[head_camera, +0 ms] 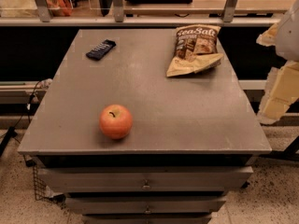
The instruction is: Move apple near rxbar blueberry
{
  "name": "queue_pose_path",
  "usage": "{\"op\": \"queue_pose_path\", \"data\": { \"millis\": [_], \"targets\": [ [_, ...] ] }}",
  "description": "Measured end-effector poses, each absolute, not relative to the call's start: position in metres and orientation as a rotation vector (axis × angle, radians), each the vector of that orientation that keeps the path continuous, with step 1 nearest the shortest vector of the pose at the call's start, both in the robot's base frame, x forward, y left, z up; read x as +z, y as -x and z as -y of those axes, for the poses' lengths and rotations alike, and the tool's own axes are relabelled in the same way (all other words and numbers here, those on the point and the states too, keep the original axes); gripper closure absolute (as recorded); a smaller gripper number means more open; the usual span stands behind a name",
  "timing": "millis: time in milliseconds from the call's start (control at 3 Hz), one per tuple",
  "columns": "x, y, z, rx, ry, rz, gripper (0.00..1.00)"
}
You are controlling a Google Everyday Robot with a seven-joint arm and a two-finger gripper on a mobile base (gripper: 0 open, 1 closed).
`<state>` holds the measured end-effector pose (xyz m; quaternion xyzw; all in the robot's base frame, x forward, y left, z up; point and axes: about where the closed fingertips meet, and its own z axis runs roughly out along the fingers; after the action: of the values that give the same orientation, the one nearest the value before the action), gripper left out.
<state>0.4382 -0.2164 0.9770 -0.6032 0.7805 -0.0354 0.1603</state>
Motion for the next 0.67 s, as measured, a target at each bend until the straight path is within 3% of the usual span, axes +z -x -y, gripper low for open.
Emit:
{"op": "queue_pose_path", "data": {
  "millis": [333, 667],
  "targets": [
    [0.977, -0.438, 0.216, -0.101, 1.723, -2.229, 0.00],
    [0.953, -0.443, 0.185, 0.055, 1.694, -2.179, 0.00]
  ]
}}
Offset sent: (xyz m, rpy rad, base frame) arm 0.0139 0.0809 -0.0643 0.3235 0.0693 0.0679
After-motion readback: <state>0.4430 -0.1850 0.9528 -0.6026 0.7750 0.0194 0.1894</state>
